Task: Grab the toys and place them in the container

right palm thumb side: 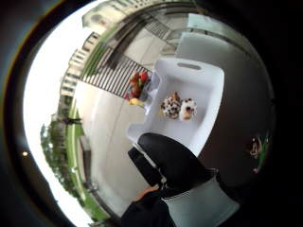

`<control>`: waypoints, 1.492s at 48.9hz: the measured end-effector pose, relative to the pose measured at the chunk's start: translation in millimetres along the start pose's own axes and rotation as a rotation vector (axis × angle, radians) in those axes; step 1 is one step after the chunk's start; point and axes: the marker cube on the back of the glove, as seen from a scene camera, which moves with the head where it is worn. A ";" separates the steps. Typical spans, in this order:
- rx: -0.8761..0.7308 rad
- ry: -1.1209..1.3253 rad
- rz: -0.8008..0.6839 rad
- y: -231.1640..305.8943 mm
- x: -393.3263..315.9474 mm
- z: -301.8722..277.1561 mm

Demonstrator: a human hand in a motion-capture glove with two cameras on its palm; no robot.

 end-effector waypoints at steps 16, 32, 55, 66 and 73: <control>0.015 -0.006 0.333 65.7 114.5 20.2; -0.087 0.003 0.406 114.1 205.9 100.7; -0.245 -0.052 0.473 159.3 259.3 221.7; -0.300 -0.057 0.513 177.3 265.6 267.8; -0.305 -0.043 0.542 191.0 271.0 289.9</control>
